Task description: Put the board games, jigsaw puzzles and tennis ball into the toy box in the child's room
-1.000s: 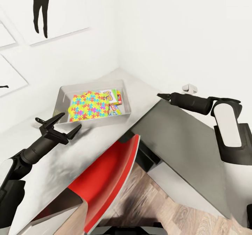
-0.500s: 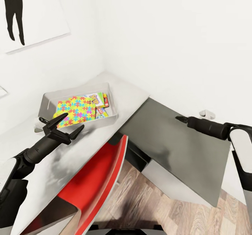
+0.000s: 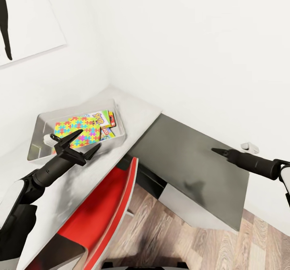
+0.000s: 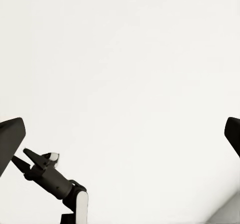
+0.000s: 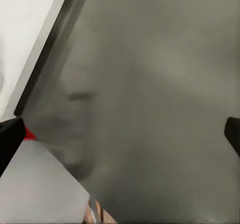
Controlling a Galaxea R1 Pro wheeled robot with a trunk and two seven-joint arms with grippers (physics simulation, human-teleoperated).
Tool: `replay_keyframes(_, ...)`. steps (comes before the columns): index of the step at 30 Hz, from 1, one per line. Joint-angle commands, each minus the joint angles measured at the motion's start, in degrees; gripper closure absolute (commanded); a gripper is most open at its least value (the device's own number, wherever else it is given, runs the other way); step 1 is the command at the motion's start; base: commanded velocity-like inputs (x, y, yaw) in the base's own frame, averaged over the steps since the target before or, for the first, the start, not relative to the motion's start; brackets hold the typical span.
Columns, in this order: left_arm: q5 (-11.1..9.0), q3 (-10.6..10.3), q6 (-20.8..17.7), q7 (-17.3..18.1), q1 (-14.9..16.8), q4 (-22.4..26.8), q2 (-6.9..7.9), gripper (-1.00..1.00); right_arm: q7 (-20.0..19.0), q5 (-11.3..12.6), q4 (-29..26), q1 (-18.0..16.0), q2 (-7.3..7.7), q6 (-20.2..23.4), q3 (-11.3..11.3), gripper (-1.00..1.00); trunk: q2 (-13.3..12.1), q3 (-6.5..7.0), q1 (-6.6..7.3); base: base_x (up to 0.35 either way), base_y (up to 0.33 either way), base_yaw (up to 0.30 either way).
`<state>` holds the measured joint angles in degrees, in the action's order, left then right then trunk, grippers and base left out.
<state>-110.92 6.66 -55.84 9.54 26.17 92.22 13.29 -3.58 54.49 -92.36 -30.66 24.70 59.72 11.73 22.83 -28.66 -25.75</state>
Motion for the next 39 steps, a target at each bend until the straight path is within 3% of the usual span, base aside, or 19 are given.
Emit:
replay_keyframes(1, 0.5, 0.0, -0.2, 0.5, 0.0, 0.0, 0.01, -1.0, -0.4, -0.4, 0.0, -0.1, 0.0, 0.3, 0.1, -1.0, 0.1, 0.01, -0.03, 0.0, 0.0, -0.133)
replay_keyframes(12, 0.9, -1.3, 0.0, 0.2, 0.3, 0.0, -0.17, -1.0, -3.8, -0.4, 0.0, 0.7, 0.48, 0.3, 0.3, -1.0, 0.1, 0.97, -0.03, -0.008, 0.0, -0.123)
replay_keyframes(24, 2.6, -1.5, -0.1, 0.3, 0.6, 0.0, -0.2, -1.0, -4.1, -0.4, 0.0, 0.8, 0.44, 0.3, 0.3, -1.0, 0.1, 2.05, -0.03, -0.203, 0.0, -0.113)
replay_keyframes(39, 2.9, -1.6, -0.1, 0.4, 0.6, 0.0, -0.47, -1.0, -4.2, -0.4, 0.0, 0.8, 0.47, 0.3, 0.4, -1.0, 0.1, 3.42, -0.03, -0.143, 0.0, -0.106)
